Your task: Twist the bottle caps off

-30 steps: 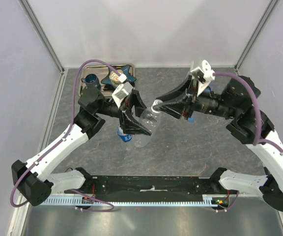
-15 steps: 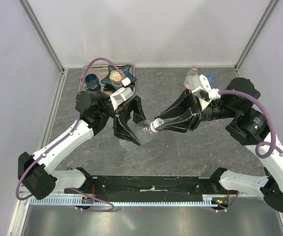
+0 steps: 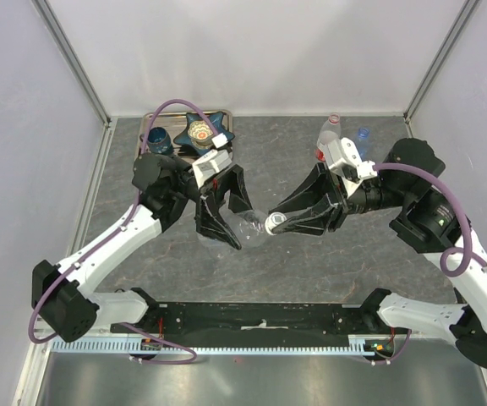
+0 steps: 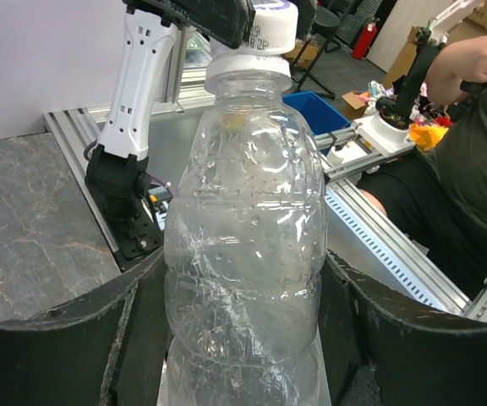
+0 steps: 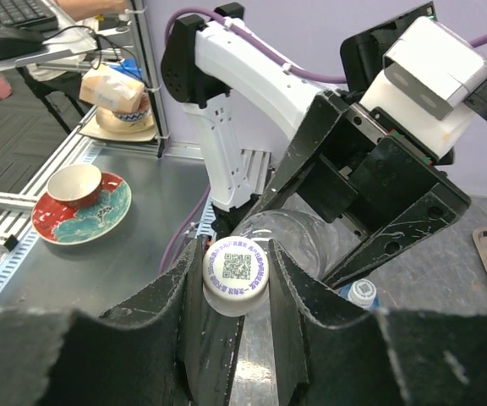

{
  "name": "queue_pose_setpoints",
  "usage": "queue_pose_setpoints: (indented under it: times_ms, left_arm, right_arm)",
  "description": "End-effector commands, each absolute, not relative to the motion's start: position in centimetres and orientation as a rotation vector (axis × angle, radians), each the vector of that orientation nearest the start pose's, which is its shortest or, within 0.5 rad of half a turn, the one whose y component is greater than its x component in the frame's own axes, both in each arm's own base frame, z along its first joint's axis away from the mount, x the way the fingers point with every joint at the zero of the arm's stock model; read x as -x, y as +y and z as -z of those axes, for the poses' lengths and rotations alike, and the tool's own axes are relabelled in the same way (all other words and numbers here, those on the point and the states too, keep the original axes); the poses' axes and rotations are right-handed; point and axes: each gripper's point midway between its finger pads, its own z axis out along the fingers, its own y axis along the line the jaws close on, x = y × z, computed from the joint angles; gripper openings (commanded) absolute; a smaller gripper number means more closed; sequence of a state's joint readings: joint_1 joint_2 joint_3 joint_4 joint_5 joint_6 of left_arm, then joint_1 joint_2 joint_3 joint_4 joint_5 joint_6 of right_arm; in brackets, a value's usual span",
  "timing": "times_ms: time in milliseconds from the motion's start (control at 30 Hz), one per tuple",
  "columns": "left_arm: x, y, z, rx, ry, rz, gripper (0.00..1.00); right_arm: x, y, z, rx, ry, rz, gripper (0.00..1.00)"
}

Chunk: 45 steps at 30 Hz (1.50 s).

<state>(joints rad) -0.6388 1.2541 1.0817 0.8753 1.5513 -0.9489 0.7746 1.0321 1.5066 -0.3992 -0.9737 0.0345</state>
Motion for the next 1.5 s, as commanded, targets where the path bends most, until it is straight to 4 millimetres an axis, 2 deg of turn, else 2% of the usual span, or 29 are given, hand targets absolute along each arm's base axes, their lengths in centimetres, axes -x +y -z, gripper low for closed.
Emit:
queue_pose_setpoints:
  times_ms: [0,133,167,267,333,367,400,433,467,500,533,567,633,667,733,767,833,867,933,967,1067,1233,1267,1367,1467]
  left_arm:
    - [-10.8,-29.5,-40.4,2.092,-1.662,-2.624,0.56]
    - [-12.2,-29.9,-39.8,2.071,-1.765,-2.639,0.56]
    - [-12.5,-29.9,-39.7,2.064,-1.786,-2.639,0.56]
    - [-13.1,-30.1,-39.0,2.041,-1.842,-2.633,0.56]
    - [-13.6,-30.2,-38.8,2.028,-1.897,-2.637,0.56]
    - [-13.9,-30.2,-38.7,2.012,-1.935,-2.639,0.56]
    - [-14.2,-30.2,-38.6,2.0,-1.97,-2.641,0.56]
    - [-14.4,-30.0,-38.9,2.003,-2.03,-2.657,0.56]
    - [-14.8,-29.9,-39.0,1.994,-2.092,-2.664,0.56]
    - [-15.1,-29.8,-38.8,1.987,-2.158,-2.663,0.56]
    - [-16.1,-29.8,-38.6,1.972,-2.295,-2.658,0.56]
    - [-15.8,-29.1,-39.3,1.996,-2.357,-2.675,0.56]
    - [-17.4,-28.6,-38.8,1.942,-2.584,-2.648,0.56]
    - [-17.1,-28.0,-39.2,1.941,-2.649,-2.651,0.56]
    - [-18.2,-27.1,-39.1,1.874,-2.846,-2.627,0.56]
    - [-18.4,-26.7,-39.3,1.86,-2.898,-2.628,0.56]
    - [-18.5,-25.6,-39.8,1.828,-3.019,-2.641,0.56]
    - [-18.5,-25.3,-39.9,1.821,-3.045,-2.643,0.56]
    - [-18.3,-24.7,-40.1,1.826,-3.091,-2.643,0.56]
    - [-18.1,-24.5,-40.2,1.833,-3.095,-2.646,0.56]
    - [-17.9,-24.3,-39.8,1.841,-3.11,-2.629,0.58]
    - [-17.5,-23.9,-38.9,1.804,-3.129,-2.619,0.58]
    - [-17.4,-23.7,-38.9,1.801,-3.139,-2.627,0.58]
    - [-17.2,-23.3,-38.6,1.8,-3.166,-2.624,0.58]
    - [-17.2,-23.2,-38.2,1.816,-3.187,-2.568,0.59]
  right_arm:
    - [-7.3,27.2,-49.7,1.271,1.061,-1.317,0.0]
    - [-9.3,26.3,-52.9,1.085,1.073,-1.206,0.0]
    - [-10.6,25.7,-53.9,0.983,1.099,-1.156,0.0]
    - [-12.6,24.2,-54.9,0.83,1.127,-1.055,0.0]
    - [-16.1,22.5,-54.6,0.645,1.203,-0.915,0.0]
    - [-17.6,21.9,-53.2,0.583,1.258,-0.852,0.0]
    - [-20.8,19.5,-52.1,0.4,1.339,-0.701,0.0]
    - [-22.4,18.1,-50.4,0.303,1.405,-0.612,0.0]
    - [-24.1,17.2,-47.0,0.229,1.495,-0.511,0.0]
    - [-25.9,14.3,-44.9,0.067,1.555,-0.352,0.0]
    - [-26.4,13.5,-42.4,0.04,1.616,-0.273,0.0]
    - [-27.1,13.3,-38.3,0.037,1.697,-0.192,0.0]
    - [-27.4,13.4,-34.1,0.011,1.774,-0.157,0.0]
    - [-27.4,13.7,-30.1,0.036,1.845,-0.125,0.0]
    - [-27.4,14.7,-26.4,0.027,1.915,-0.157,0.0]
    - [-27.2,15.0,-22.7,0.055,1.985,-0.131,0.0]
    - [-27.2,16.1,-19.8,0.061,2.032,-0.167,0.0]
    - [-26.8,16.7,-16.8,0.076,2.1,-0.172,0.0]
    - [-27.1,17.4,-14.7,0.067,2.14,-0.175,0.0]
    - [-26.9,17.7,-12.5,0.078,2.192,-0.16,0.0]
    - [-27.5,18.4,-10.1,0.081,2.238,-0.14,0.0]
    - [-29.1,19.4,-7.8,0.046,2.283,-0.173,0.0]
    - [-29.5,19.0,-6.8,0.03,2.308,-0.158,0.0]
    - [-30.1,19.0,-5.4,-0.001,2.337,-0.161,0.0]
    - [-30.7,18.8,-4.6,-0.021,2.348,-0.146,0.0]
